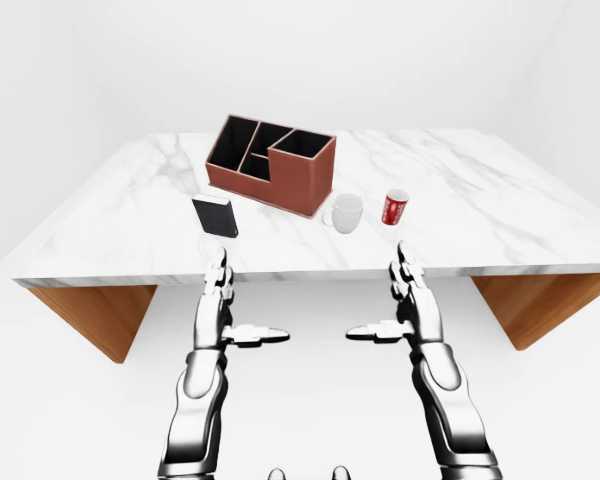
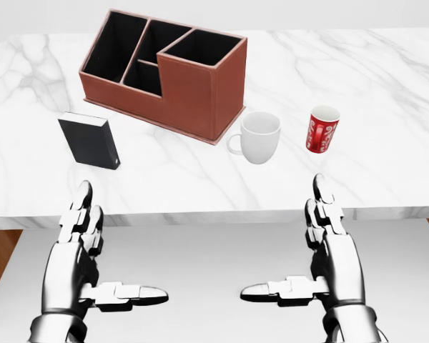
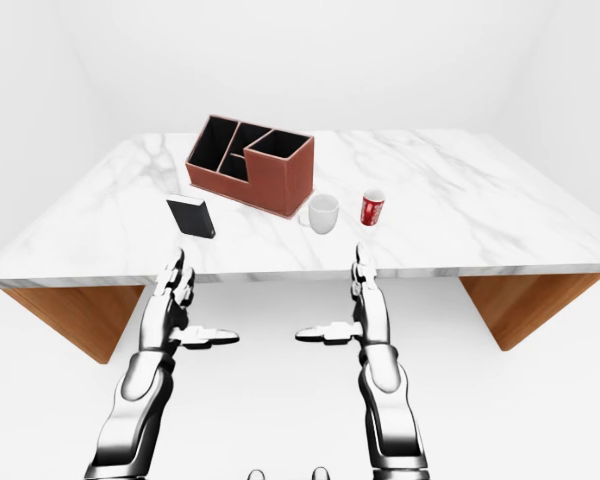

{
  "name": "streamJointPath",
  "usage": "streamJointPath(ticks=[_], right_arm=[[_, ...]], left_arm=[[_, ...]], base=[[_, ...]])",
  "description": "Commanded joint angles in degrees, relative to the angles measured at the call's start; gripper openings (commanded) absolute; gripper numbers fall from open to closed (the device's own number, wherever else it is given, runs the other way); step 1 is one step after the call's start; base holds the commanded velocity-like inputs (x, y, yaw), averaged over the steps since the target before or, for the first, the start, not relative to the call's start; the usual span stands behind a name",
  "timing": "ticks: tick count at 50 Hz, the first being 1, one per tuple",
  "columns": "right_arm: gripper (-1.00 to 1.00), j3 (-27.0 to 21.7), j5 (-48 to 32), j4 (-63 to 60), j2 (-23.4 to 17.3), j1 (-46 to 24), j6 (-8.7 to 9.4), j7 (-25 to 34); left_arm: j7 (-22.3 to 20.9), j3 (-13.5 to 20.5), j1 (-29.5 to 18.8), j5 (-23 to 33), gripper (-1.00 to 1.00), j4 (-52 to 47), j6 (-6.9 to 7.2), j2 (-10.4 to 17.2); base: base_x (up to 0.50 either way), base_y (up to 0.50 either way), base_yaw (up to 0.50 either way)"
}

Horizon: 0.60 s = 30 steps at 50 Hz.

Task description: Pick up the red mug and place it to the right of the caddy.

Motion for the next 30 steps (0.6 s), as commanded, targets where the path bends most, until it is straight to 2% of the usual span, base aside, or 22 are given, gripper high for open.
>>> streamJointPath(ticks=[1,8,16,23,30], right_arm=[[1.0,-1.72,0.35,-18.05,-0.46,6.41,3.37,2.98],[1.0,-0.77,0.36,-26.87,0.26,10.54,3.37,4.79],[1.0,-2.01,1.77,-36.27,0.56,13.58,3.37,6.51],[1.0,-4.55,3.18,-42.22,1.28,15.1,3.37,8.52],[1.0,-7.46,5.46,-50.1,2.79,17.63,3.37,11.23]], left_arm=[[-1.58,0.25,4.88,-0.38,1.0,-12.25,3.73,0.17],[-2.06,-1.24,9.28,0.24,1.0,-22.45,3.86,-0.12],[-2.09,-3.93,14.93,2.1,1.0,-34.18,3.86,0.28],[-0.54,-8.62,22.68,4.18,1.0,-45.42,3.86,2.03],[-0.05,-8.71,26.55,3.92,1.0,-54.98,3.86,3.15]], base=[[0.0,0.0,0.0],[0.0,0.0,0.0],[0.0,0.0,0.0],[0.0,0.0,0.0],[0.0,0.0,0.0]])
